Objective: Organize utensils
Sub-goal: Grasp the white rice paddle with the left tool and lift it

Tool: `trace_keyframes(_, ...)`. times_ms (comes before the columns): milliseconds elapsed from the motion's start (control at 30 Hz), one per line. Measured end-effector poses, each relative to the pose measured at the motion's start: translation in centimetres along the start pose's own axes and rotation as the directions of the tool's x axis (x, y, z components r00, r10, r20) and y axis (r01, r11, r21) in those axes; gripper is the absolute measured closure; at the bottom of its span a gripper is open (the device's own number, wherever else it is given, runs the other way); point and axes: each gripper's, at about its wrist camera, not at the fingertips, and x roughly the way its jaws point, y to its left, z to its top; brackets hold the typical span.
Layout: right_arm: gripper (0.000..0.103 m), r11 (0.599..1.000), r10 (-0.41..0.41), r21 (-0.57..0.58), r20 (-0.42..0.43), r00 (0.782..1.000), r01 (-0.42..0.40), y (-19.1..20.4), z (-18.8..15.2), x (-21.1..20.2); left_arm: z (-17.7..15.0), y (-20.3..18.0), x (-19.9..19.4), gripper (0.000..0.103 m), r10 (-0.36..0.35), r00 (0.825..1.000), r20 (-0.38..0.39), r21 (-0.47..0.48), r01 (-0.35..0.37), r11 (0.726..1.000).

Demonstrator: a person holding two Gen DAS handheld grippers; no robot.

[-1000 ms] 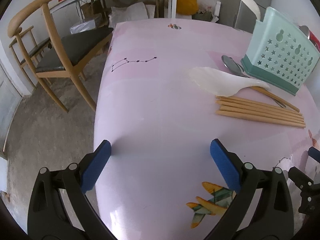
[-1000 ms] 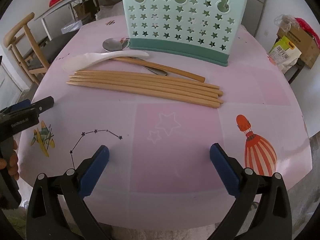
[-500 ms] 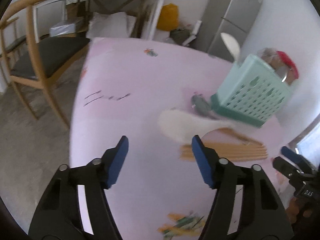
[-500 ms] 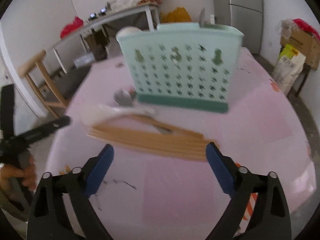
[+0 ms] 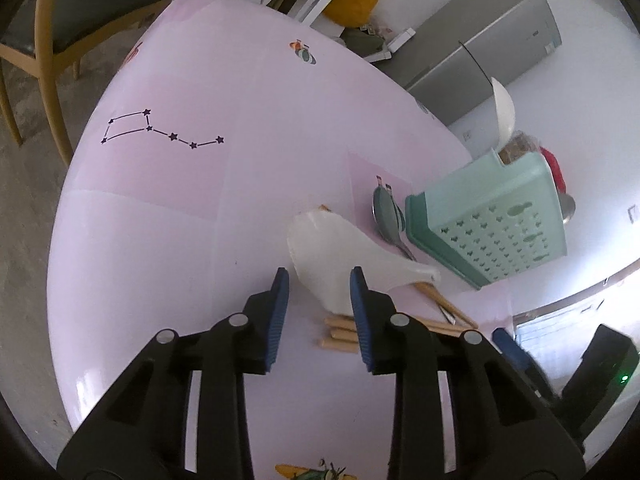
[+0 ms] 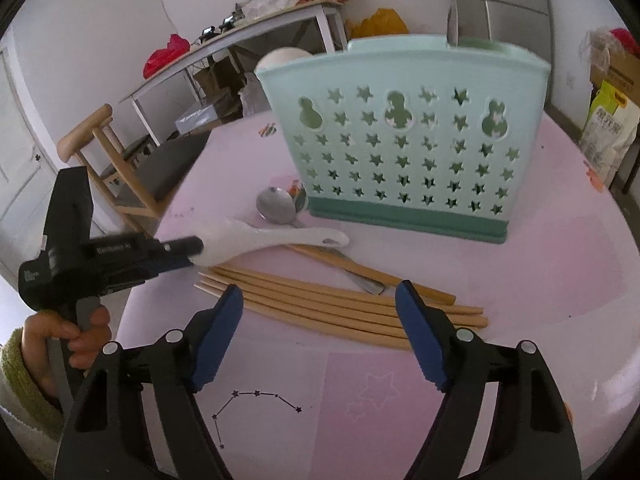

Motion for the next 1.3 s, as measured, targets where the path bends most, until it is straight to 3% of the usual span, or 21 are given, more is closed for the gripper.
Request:
trace_keyframes(133, 0.035, 1.000, 0.001, -0.003, 0.005, 1.000, -0.001, -0.3, 0.0, 0.4, 0.3, 0.0, 0.5, 0.081, 0.003, 1.000, 0.000, -0.023, -0.003, 1.000)
trace_keyframes(267, 0.044, 1.000, 0.011, -0.001, 0.016, 1.000, -0.011, -0.9, 0.3, 0.3, 0.4, -0.1, 0.8, 0.095, 0.045, 0.999, 0.013, -0.028, -0.045, 0.999)
trace_keyframes(467, 0.053, 1.000, 0.005, -0.024, 0.041, 0.999, -0.004, -1.4, 0.7, -0.4, 0.3, 0.0, 0.7, 0.097, 0.043, 0.998, 0.038, -0.045, -0.042, 0.998)
trace_keyframes(633, 0.061, 0.997, 0.020, -0.071, 0.089, 0.996, -0.014, -1.1, 1.3, -1.3, 0.1, -0.1, -1.3, 0.100, -0.007, 0.995, 0.099, -0.063, 0.013, 0.998)
trace_keyframes(833, 0.072, 0.982, 0.072, -0.180, 0.130, 0.989, -0.048, 1.2, 2.4, -2.2, 0.1, -0.8, -5.6, 0.103, 0.021, 0.966, 0.257, -0.042, -0.010, 0.999)
trace_keyframes(1000, 0.084, 0.947, 0.105, -0.314, 0.096, 0.990, -0.070, 4.2, 4.0, -0.4, 0.2, -0.5, -9.1, 0.103, 0.113, 0.917, 0.383, -0.042, -0.105, 0.994)
trace_keyframes(1100, 0.089, 0.928, 0.063, -0.370, 0.057, 0.996, -0.038, 5.6, 5.0, 2.1, 0.0, 0.5, -10.3, 0.103, 0.126, 0.902, 0.412, -0.076, -0.103, 0.992)
trace_keyframes(1300, 0.096, 0.879, -0.052, -0.476, -0.014, 0.999, 0.039, 7.7, 5.5, 7.0, -0.2, 1.6, -10.6, 0.103, 0.154, 0.893, 0.423, -0.094, -0.126, 0.988)
